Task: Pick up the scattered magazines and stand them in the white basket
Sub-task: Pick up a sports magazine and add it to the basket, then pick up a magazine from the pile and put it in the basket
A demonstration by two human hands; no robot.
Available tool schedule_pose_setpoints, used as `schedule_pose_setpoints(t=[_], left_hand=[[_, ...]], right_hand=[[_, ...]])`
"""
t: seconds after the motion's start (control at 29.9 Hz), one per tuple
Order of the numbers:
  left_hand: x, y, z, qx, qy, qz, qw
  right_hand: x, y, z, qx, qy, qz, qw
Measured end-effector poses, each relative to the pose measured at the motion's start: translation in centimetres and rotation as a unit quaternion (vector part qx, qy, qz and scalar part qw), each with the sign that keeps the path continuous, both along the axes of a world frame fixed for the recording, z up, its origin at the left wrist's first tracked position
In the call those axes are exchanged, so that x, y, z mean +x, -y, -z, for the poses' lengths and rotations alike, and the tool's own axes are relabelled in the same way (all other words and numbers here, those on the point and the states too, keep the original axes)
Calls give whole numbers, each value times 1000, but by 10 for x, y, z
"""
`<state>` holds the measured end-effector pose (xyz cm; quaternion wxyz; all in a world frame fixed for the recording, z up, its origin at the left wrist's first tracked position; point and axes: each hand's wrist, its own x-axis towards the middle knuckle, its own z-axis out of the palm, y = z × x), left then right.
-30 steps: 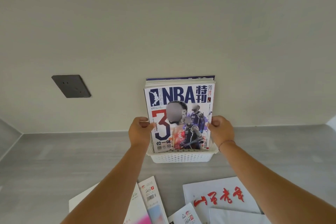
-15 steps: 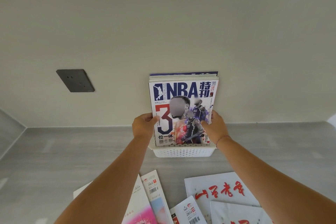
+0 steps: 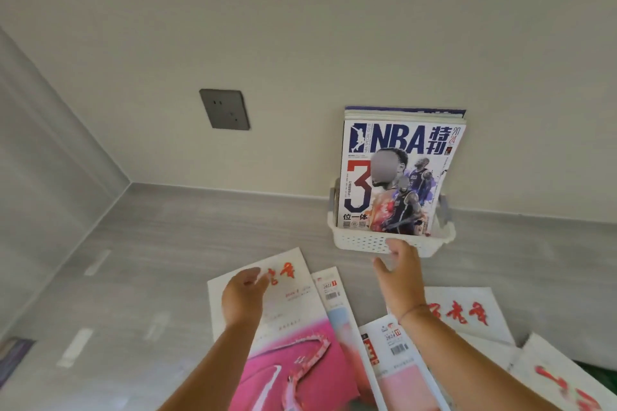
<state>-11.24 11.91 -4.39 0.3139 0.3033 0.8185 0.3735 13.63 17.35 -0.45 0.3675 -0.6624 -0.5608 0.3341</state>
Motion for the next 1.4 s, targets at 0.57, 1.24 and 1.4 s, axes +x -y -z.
schedule_pose_setpoints(t=[0.57,1.24,1.4], left_hand=[[-48,112,22,-31,261,-100,960],[-20,67,-43,40,267,186,945],[0,11,-71,58,174,186,965]], right_hand=[[-80,119,55,-161,-91,-34,982],[-13,60,21,-185,-172,-100,962],[29,18,-24,-90,-152,-77,981]])
